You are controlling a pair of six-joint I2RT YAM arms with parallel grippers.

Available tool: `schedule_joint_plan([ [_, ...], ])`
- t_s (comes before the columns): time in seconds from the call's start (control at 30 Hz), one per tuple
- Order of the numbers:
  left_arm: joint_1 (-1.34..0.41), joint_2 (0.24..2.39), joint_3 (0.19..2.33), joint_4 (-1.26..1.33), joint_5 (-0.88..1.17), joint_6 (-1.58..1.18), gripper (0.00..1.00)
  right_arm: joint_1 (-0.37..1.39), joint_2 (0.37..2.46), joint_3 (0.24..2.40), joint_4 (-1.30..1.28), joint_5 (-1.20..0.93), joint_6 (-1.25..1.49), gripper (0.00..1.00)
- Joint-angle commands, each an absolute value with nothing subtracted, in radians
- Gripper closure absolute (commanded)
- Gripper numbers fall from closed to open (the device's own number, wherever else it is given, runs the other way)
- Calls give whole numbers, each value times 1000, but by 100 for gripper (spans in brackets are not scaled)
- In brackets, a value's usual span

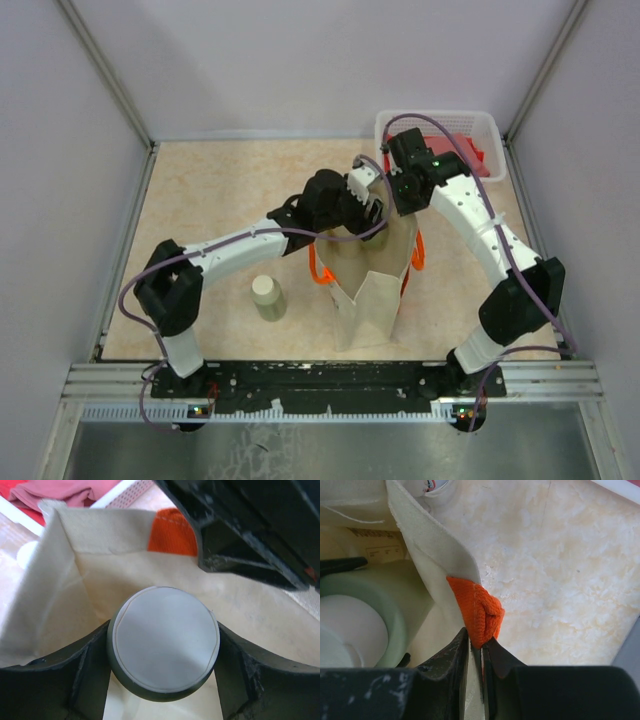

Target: Place the personal care products into the canvas bag

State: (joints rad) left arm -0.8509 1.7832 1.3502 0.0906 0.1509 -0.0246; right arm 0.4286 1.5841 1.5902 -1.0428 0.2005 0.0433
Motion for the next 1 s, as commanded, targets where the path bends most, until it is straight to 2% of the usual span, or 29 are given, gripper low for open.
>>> schedule_joint_plan([
  [0.0,-841,1807,1449,226,114,-9,100,425,1528,1588,-1060,185,11,84],
  [0.37,-840,1883,1451,183,138,-1,100,425,1569,1608,-1063,242,-4,84],
  [0.8,-842,1885,1378,131,267,-42,100,419,1575,1657,-1103,299,0,84],
  [0.97,-843,1859,1328,124,328,-40,90,414,1575,1666,-1113,303,3,82],
])
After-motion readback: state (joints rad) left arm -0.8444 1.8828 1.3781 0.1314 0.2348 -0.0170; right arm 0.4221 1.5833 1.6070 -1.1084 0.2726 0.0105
